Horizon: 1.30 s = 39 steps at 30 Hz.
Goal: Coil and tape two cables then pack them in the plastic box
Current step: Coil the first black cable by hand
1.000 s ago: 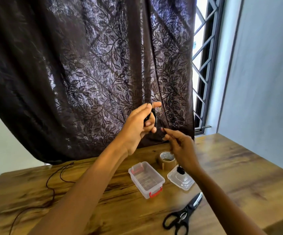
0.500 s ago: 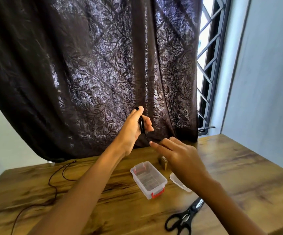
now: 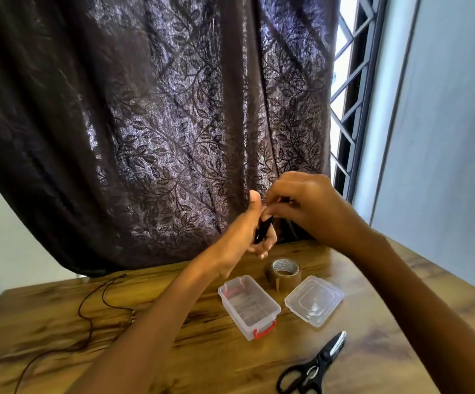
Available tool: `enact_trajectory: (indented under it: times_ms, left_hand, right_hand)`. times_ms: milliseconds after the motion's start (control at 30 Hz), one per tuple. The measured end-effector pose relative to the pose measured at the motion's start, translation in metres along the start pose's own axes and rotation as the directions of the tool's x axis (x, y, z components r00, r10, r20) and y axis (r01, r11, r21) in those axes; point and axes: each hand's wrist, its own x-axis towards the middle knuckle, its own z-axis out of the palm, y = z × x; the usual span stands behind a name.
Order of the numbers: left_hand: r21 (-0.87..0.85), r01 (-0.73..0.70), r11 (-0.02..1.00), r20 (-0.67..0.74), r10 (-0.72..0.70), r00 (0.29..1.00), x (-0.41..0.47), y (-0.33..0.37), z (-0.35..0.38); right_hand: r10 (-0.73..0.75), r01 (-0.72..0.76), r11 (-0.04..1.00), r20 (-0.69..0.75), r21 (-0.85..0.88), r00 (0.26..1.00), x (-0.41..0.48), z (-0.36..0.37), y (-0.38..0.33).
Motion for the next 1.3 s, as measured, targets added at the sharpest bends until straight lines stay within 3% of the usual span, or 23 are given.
enact_trajectory:
  times_ms: [100, 167, 300, 400, 467, 567, 700, 867, 1033, 1300]
  left_hand:
    - [-0.028, 0.009, 1.0, 0.036, -0.008, 0.999, -0.001, 0.002, 0.002]
    - [-0.054, 0.029, 0.998, 0.062, -0.025, 0.998, 0.0, 0.002, 0.001]
    - [-0.161, 0.041, 0.986, 0.066, -0.031, 0.997, 0.0, 0.001, 0.001]
    - [-0.204, 0.026, 0.979, 0.038, -0.019, 0.999, 0.0, 0.002, -0.001]
    - [-0.207, 0.014, 0.978, 0.024, -0.009, 1.0, 0.0, 0.002, 0.0]
    - [-0.221, 0.007, 0.975, -0.003, -0.008, 1.0, 0.002, 0.001, 0.001]
    - [-0.265, 0.015, 0.964, -0.032, -0.025, 0.999, 0.003, -0.003, -0.001]
    - [-0.35, 0.057, 0.935, -0.05, -0.08, 0.996, 0.0, -0.016, -0.006]
    - [-0.366, 0.138, 0.92, -0.103, -0.187, 0.977, -0.005, -0.04, -0.008]
    - [-0.378, 0.318, 0.869, -0.245, -0.426, 0.871, -0.019, -0.108, -0.006]
  right_hand:
    - [0.235, -0.242, 0.93, 0.058, 0.277, 0.97, 0.003, -0.003, 0.012]
    - [0.293, -0.318, 0.846, 0.125, 0.427, 0.948, -0.001, -0.001, 0.018]
    - [0.363, -0.321, 0.515, 0.138, 0.795, 0.922, -0.013, 0.013, 0.028]
    - [0.481, -0.323, 0.401, 0.103, 0.857, 0.87, -0.026, 0.029, 0.031]
    - [0.548, -0.311, 0.267, 0.122, 0.912, 0.827, -0.035, 0.04, 0.027]
    - [0.579, -0.266, 0.012, 0.21, 0.964, 0.788, -0.043, 0.054, 0.012]
    - [0.581, -0.206, -0.184, 0.275, 0.961, 0.766, -0.049, 0.062, -0.007]
    - [0.605, -0.224, -0.206, 0.304, 0.953, 0.736, -0.058, 0.065, -0.018]
    - [0.68, -0.317, -0.157, 0.335, 0.935, 0.652, -0.068, 0.077, -0.019]
    - [0.743, -0.503, -0.204, 0.468, 0.84, 0.479, -0.105, 0.126, -0.025]
